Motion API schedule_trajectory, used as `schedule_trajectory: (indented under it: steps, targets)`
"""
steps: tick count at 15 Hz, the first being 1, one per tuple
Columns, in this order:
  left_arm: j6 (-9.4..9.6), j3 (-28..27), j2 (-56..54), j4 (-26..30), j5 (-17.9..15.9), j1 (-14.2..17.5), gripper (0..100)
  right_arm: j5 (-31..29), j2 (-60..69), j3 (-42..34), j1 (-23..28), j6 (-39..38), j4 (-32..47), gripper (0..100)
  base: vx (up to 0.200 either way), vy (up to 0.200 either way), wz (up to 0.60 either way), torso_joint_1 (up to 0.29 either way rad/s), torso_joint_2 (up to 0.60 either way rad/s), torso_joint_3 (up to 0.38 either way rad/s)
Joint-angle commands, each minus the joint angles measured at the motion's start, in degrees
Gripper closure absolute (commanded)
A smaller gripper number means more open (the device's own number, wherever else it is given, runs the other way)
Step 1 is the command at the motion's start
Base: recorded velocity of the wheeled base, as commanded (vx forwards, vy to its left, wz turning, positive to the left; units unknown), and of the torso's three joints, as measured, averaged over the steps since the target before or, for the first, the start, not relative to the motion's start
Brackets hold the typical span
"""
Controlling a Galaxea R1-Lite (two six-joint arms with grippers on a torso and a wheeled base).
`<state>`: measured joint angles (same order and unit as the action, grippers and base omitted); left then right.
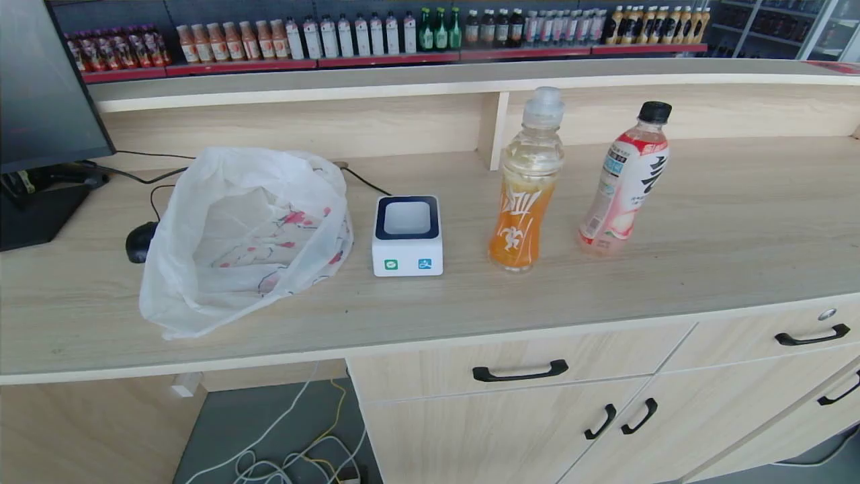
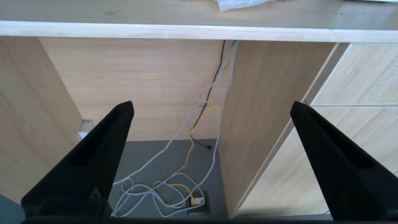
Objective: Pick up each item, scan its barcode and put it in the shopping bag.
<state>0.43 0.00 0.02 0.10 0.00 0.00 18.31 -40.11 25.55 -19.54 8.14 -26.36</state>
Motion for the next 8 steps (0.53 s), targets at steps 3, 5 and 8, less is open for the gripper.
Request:
schedule_trajectory:
  steps: [3,5,8]
  targets:
    - [0.01,0.0,-0.02,-0.01,0.0,0.0,0,-6.53,-2.26,-0.06,-0.67,0.12,-0.01,0,0.0,0.0,0.0,0.0,0.0,0.0]
    - [-0.08,0.0,-0.02,-0.01,0.0,0.0,0,-6.88,-4.01,0.02,-0.67,1.17,-0.01,0,0.0,0.0,0.0,0.0,0.0,0.0]
    - [0.01,0.0,-0.02,-0.01,0.0,0.0,0,-8.29,-9.02,0.29,-0.67,2.58,-2.03,0,0.0,0.0,0.0,0.0,0.0,0.0]
